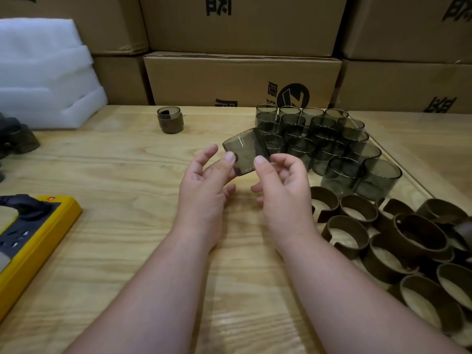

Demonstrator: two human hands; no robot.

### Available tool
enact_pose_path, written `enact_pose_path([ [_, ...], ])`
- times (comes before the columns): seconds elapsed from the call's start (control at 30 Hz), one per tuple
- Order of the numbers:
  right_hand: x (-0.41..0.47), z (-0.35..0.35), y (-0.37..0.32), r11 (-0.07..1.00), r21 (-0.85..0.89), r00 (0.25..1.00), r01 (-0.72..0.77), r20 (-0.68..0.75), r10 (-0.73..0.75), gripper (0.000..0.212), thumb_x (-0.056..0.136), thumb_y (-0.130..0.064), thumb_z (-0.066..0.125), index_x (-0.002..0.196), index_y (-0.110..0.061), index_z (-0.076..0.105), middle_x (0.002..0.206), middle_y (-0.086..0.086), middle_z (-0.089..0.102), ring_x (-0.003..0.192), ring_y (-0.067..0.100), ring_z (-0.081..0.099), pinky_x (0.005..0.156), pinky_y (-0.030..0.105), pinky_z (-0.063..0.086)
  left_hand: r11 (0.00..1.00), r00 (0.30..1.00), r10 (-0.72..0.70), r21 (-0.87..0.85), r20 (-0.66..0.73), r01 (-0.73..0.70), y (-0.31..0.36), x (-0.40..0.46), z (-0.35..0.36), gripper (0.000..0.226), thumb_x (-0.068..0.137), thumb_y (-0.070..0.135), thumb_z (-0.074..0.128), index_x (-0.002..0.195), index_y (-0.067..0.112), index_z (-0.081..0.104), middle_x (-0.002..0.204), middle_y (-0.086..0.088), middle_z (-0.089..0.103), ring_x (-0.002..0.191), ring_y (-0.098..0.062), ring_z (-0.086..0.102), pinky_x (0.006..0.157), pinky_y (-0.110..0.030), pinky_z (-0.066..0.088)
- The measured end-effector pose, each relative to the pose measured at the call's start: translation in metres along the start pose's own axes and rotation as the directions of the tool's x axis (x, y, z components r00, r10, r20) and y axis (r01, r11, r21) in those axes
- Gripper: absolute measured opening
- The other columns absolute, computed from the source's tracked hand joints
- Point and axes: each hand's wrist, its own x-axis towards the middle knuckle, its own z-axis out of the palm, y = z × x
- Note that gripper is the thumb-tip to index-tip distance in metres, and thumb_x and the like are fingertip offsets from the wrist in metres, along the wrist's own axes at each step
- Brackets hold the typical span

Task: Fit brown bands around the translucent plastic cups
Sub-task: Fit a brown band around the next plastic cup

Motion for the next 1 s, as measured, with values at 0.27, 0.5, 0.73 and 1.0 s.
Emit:
enact_pose_path([
  [0.27, 0.001, -0.001, -0.003, 0.99, 0.119, 0.997, -0.073, 0.012, 0.072, 0.032, 0.084, -0.051, 0.057, 0.101, -0.023, 0.058, 0.078, 0.0, 0.074, 0.063, 0.014, 0.061, 0.06, 0.029, 0.046, 1.0, 0.991, -0.017, 0.006, 0.133, 0.017, 0.0, -0.002, 0.003, 0.059, 0.085, 0.029, 0.07, 0.141, 0.021, 0.053, 0.116, -0.005, 0.077, 0.105, -0.021, 0.072, 0.082, -0.031, 0.054],
  [0.5, -0.005, 0.0, -0.001, 0.999, 0.016, 0.998, -0.028, 0.052, 0.027, 0.039, 0.083, -0.056, 0.058, 0.108, -0.026, 0.056, 0.097, -0.001, 0.07, 0.079, 0.022, 0.068, 0.07, 0.045, 0.056, 0.999, 0.993, -0.029, -0.037, 0.116, 0.033, 0.001, -0.003, 0.004, 0.065, 0.082, 0.028, 0.072, 0.142, 0.022, 0.049, 0.111, -0.008, 0.078, 0.102, -0.024, 0.07, 0.084, -0.034, 0.052],
  [0.73, -0.008, -0.001, 0.0, 0.996, -0.034, 0.991, 0.08, 0.107, -0.076, 0.061, 0.076, -0.032, 0.08, 0.126, -0.034, 0.045, 0.12, 0.001, 0.062, 0.085, 0.022, 0.071, 0.077, 0.034, 0.061, 0.999, 0.996, -0.03, -0.037, 0.081, 0.033, -0.003, 0.0, 0.002, 0.063, 0.079, 0.024, 0.077, 0.136, 0.025, 0.051, 0.111, -0.011, 0.077, 0.11, -0.032, 0.069, 0.107, -0.057, 0.047],
  [1.0, -0.003, -0.009, -0.001, 0.994, 0.075, 0.997, -0.078, -0.008, 0.078, 0.024, 0.098, -0.031, 0.065, 0.117, -0.031, 0.05, 0.077, -0.009, 0.074, 0.064, 0.009, 0.064, 0.067, 0.032, 0.052, 0.999, 0.996, -0.047, 0.025, 0.079, 0.045, -0.004, -0.001, 0.003, 0.046, 0.08, 0.038, 0.071, 0.124, 0.027, 0.063, 0.11, -0.003, 0.075, 0.098, -0.019, 0.065, 0.077, -0.031, 0.049],
])
